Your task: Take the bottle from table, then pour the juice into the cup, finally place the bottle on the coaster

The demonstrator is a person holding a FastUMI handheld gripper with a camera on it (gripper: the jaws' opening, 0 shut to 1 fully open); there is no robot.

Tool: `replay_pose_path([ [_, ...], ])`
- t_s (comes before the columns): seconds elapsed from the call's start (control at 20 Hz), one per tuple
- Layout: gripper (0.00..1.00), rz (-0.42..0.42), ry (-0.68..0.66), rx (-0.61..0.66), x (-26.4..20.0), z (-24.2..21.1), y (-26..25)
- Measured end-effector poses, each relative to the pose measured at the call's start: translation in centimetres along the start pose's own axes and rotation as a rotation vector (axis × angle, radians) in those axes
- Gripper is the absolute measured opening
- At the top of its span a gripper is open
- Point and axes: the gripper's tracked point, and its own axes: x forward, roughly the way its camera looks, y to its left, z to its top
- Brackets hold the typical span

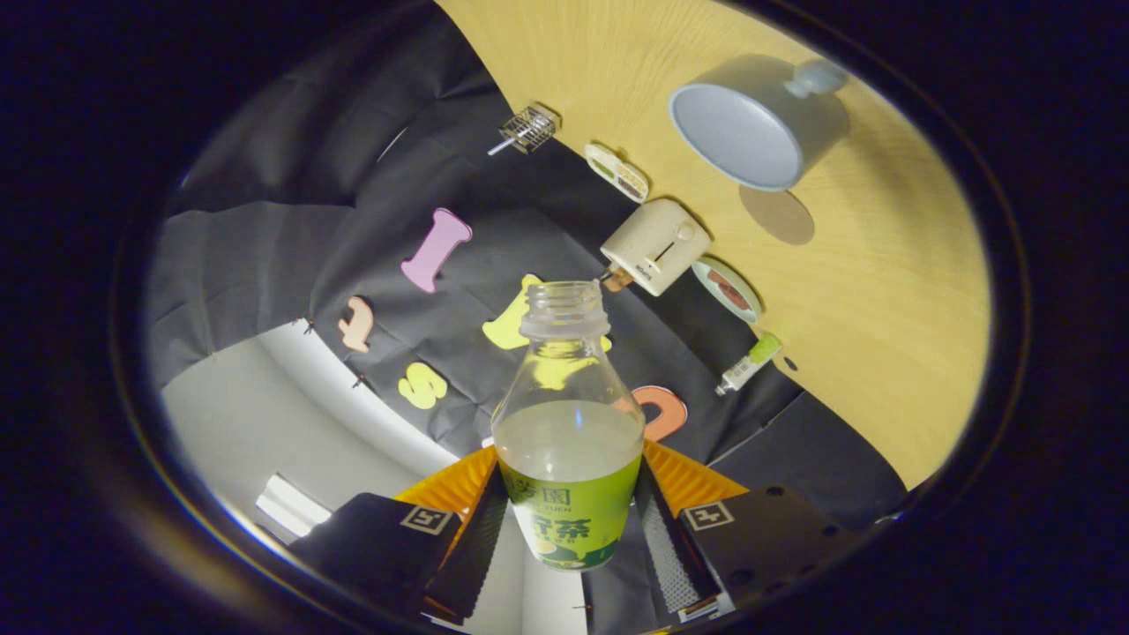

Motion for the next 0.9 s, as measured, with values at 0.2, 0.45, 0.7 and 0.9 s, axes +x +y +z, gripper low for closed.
replay_pose_path([
  [0.2,0.79,0.008,0.001,0.011,-0.4,-0.1,0.1],
  [0.45,0.8,0.01,-0.005,0.01,-0.5,0.2,0.4],
  [0.7,0.8,-0.02,0.0,-0.016,-0.1,0.1,0.1],
  [0.9,0.79,-0.065,-0.022,-0.05,-0.1,0.4,-0.7],
])
